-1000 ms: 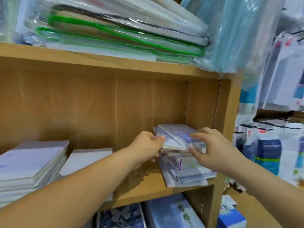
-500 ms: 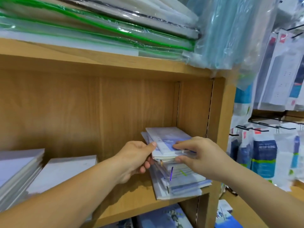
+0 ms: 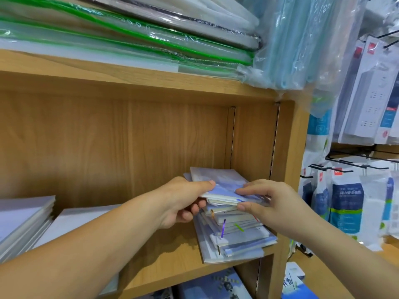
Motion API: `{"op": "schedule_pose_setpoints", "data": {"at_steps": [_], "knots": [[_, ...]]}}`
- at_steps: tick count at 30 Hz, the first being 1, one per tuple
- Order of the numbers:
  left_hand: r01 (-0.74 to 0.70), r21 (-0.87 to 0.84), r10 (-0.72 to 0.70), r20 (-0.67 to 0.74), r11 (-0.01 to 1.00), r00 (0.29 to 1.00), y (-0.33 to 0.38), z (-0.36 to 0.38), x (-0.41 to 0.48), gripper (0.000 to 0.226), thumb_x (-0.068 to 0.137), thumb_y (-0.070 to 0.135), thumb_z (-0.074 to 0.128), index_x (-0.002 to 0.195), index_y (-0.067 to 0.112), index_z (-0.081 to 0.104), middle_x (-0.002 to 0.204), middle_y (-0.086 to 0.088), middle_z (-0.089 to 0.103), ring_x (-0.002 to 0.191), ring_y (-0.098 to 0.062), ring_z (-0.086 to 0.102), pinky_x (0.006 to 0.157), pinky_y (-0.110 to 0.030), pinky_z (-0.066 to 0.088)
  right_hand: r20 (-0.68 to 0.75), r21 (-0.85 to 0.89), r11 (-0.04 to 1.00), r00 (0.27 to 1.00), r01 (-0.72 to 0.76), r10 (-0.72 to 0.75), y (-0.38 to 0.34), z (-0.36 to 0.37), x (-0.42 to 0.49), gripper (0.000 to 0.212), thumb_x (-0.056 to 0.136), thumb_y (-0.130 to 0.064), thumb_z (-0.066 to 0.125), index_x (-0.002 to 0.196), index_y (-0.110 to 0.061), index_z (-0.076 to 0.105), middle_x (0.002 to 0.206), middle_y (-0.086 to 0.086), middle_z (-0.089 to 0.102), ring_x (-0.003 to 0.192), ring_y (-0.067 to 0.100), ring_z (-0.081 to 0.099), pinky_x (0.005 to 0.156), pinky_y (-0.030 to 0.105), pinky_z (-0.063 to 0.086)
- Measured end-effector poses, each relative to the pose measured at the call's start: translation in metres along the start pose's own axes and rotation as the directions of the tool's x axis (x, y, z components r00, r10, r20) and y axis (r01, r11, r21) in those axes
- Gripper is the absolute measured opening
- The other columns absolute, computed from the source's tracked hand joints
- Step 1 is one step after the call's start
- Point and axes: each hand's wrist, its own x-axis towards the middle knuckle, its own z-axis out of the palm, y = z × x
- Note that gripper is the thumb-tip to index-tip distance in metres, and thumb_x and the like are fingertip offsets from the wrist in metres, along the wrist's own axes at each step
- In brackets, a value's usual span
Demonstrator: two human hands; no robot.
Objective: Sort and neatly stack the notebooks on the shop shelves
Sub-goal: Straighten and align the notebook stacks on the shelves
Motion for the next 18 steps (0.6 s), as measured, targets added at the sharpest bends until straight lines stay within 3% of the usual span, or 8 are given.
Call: {"op": "schedule_pose_setpoints", "data": {"at_steps": [4, 6, 8, 11, 12, 13, 15, 18], "knots": [[-0.071, -0.079, 0.069, -0.033, 0.994, 0.997, 0.003, 0.006, -0.010, 0.032, 0.094, 0.037, 0.073, 0.095, 0.005, 0.069, 0.064, -0.006, 0.062, 0.049, -0.014, 0.051, 0.039, -0.022, 0.038, -0.085, -0.111, 0.986, 0.990, -0.124, 0.115, 0.001, -0.006, -0.011, 0.084, 0.062, -0.081, 0.069, 0.131, -0.034, 0.067, 0.111, -0.012, 0.061, 0.109, 0.007, 0.058, 0.088, 0.028, 0.047], [-0.139, -0.210, 0.139, -0.015, 0.968, 0.990, 0.010, 0.004, -0.022, 0.030, 0.097, 0.026, 0.070, 0.100, -0.003, 0.068, 0.077, -0.015, 0.073, 0.060, -0.022, 0.067, 0.049, -0.026, 0.054, -0.107, -0.099, 0.982, 0.983, -0.159, 0.148, -0.005, -0.009, -0.016, 0.096, 0.060, -0.088, 0.066, 0.136, -0.031, 0.063, 0.094, -0.008, 0.069, 0.097, 0.010, 0.065, 0.079, 0.030, 0.050], [-0.188, -0.320, 0.205, 0.019, 0.929, 0.979, 0.016, -0.001, -0.036, 0.028, 0.099, 0.018, 0.068, 0.107, -0.009, 0.067, 0.095, -0.024, 0.076, 0.078, -0.032, 0.075, 0.064, -0.031, 0.062, -0.085, -0.008, 0.990, 0.987, -0.140, 0.139, -0.018, -0.011, -0.019, 0.091, 0.061, -0.086, 0.067, 0.132, -0.029, 0.065, 0.077, -0.003, 0.071, 0.080, 0.015, 0.068, 0.071, 0.032, 0.051], [-0.285, -0.320, 0.286, -0.046, 0.904, 0.957, 0.012, -0.025, -0.068, 0.023, 0.097, 0.017, 0.069, 0.100, -0.005, 0.067, 0.091, -0.022, 0.077, 0.075, -0.029, 0.074, 0.060, -0.028, 0.060, -0.015, 0.248, 0.967, 0.998, -0.061, 0.067, -0.050, -0.008, -0.028, 0.046, 0.066, -0.069, 0.078, 0.109, -0.070, 0.063, 0.080, -0.006, 0.074, 0.076, 0.020, 0.069, 0.069, 0.033, 0.055], [-0.314, -0.275, 0.302, -0.086, 0.909, 0.949, 0.008, -0.036, -0.080, 0.021, 0.097, 0.019, 0.069, 0.094, -0.002, 0.067, 0.086, -0.019, 0.076, 0.070, -0.026, 0.073, 0.057, -0.026, 0.058, 0.027, 0.356, 0.933, 0.998, -0.059, 0.052, -0.064, -0.005, -0.031, 0.039, 0.067, -0.065, 0.079, 0.101, -0.074, 0.062, 0.084, -0.009, 0.075, 0.077, 0.020, 0.071, 0.071, 0.032, 0.057], [-0.333, -0.237, 0.312, -0.123, 0.913, 0.942, 0.004, -0.049, -0.094, 0.021, 0.098, 0.020, 0.069, 0.090, 0.000, 0.066, 0.082, -0.018, 0.075, 0.066, -0.023, 0.071, 0.055, -0.024, 0.057, 0.070, 0.468, 0.879, 0.995, -0.095, 0.070, -0.076, 0.002, -0.034, 0.037, 0.069, -0.064, 0.078, 0.105, -0.065, 0.067, 0.090, -0.004, 0.077, 0.079, 0.020, 0.073, 0.077, 0.033, 0.060], [-0.348, -0.244, 0.306, -0.196, 0.905, 0.932, -0.006, -0.075, -0.119, 0.023, 0.099, 0.019, 0.067, 0.088, -0.001, 0.063, 0.080, -0.019, 0.073, 0.062, -0.021, 0.070, 0.053, -0.024, 0.056, 0.123, 0.593, 0.781, 0.981, -0.196, 0.153, -0.098, 0.024, -0.035, 0.054, 0.078, -0.064, 0.072, 0.125, -0.038, 0.067, 0.107, 0.009, 0.074, 0.086, 0.023, 0.073, 0.086, 0.037, 0.061], [-0.374, -0.285, 0.301, -0.268, 0.882, 0.915, -0.023, -0.116, -0.155, 0.022, 0.099, 0.018, 0.066, 0.089, -0.002, 0.062, 0.080, -0.017, 0.073, 0.061, -0.021, 0.070, 0.053, -0.024, 0.057, 0.192, 0.640, 0.718, 0.962, -0.273, 0.194, -0.139, 0.066, -0.037, 0.059, 0.090, -0.053, 0.067, 0.141, -0.027, 0.055, 0.110, -0.001, 0.068, 0.090, 0.020, 0.071, 0.082, 0.038, 0.062]]}}
